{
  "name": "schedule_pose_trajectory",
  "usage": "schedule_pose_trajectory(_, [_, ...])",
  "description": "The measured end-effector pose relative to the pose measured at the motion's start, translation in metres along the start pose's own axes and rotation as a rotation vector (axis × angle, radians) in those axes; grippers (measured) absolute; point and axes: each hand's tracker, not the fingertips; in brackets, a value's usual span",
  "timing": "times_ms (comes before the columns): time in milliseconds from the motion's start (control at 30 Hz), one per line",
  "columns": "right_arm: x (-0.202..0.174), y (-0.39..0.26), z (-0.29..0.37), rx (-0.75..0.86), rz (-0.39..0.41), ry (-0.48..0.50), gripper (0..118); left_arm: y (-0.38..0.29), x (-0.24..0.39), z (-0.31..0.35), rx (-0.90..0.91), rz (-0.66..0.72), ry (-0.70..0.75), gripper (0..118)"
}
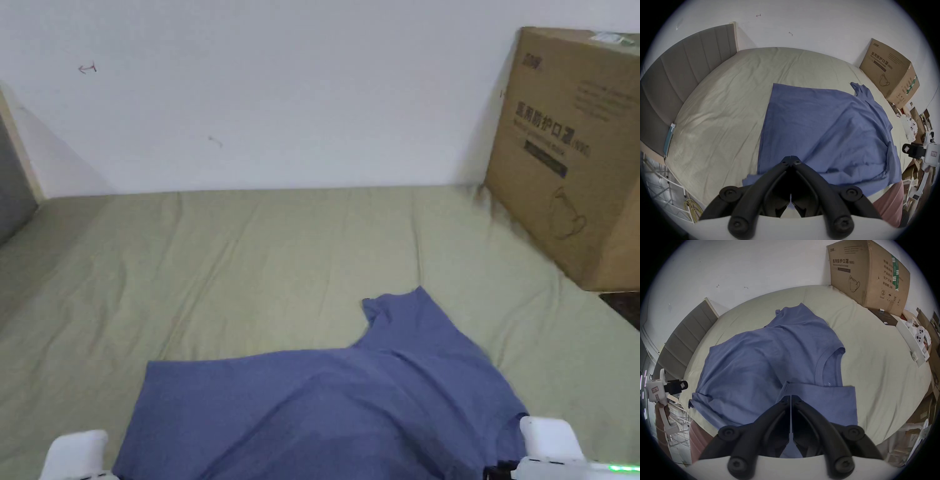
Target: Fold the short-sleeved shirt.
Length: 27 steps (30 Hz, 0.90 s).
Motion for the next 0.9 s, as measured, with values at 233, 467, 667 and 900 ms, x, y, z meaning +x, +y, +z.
schedule_pose_trajectory(233, [-0.005, 0.042, -0.036, -0.01, 0.04, 0.018, 2, 0.089, -0.007, -0.085, -0.072, 0.055, -0.061, 97])
schedule_pose_trajectory(467, [0.003, 0.065, -0.056, 0.003, 0.041, 0.018, 2, 0.178, -0.024, -0.195, -0.156, 0.082, 0.05, 100])
schedule_pose_trajectory(667, [0.006, 0.063, -0.059, -0.008, 0.026, -0.011, 2, 0.175, -0.018, -0.223, -0.213, 0.061, 0.089, 78])
schedule_pose_trajectory(900, [0.023, 0.056, -0.064, -0.031, -0.052, 0.012, 2, 0.177, -0.014, -0.199, -0.179, 0.036, 0.087, 3])
